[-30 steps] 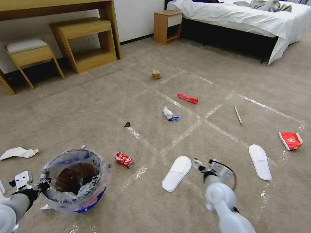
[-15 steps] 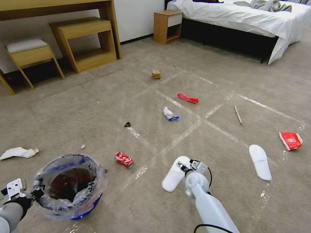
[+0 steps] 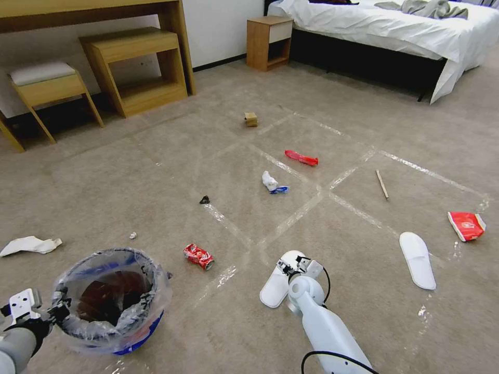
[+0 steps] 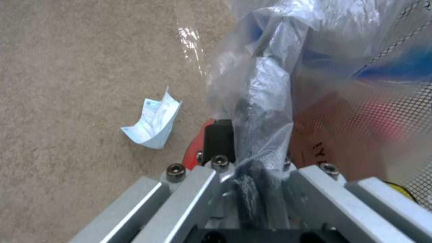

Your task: Pick up the trash bin and place the garbage on the floor into it.

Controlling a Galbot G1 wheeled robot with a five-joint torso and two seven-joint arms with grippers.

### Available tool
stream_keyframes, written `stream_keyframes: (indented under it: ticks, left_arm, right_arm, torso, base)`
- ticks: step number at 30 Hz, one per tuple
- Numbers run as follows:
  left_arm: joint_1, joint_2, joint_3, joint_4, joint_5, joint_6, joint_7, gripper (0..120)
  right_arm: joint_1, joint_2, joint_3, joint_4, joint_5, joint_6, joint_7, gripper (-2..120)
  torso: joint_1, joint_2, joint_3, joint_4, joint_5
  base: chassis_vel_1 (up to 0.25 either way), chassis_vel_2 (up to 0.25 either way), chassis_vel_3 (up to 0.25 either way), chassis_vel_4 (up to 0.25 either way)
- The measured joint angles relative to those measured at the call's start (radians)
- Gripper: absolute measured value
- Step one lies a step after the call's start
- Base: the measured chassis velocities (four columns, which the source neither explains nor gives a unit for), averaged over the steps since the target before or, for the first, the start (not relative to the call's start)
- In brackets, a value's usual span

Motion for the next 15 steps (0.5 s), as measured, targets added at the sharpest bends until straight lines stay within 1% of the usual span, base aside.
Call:
stream_keyframes:
  ticks: [13,15]
  left_arm:
    - [0.006,-0.008,0.002,-0.003,0.009,-0.005,0.003,0]
    - [0.006,-0.012,0.007,-0.004,0.013,-0.006,0.004,0]
  right_arm:
    - [0.073,0.041,0.003,-0.133,-0.023,0.025,-0.017,99]
    - [0.076,0.044,0.003,-0.142,-0.031,0.03,-0.023,93]
  torso:
    - [0.0,0.0,0.0,0.0,-0.0001]
    - [0.0,0.0,0.0,-0.0003,-0.0004]
  base:
    - [0.0,0.0,0.0,0.0]
    - [0.0,0.0,0.0,0.0]
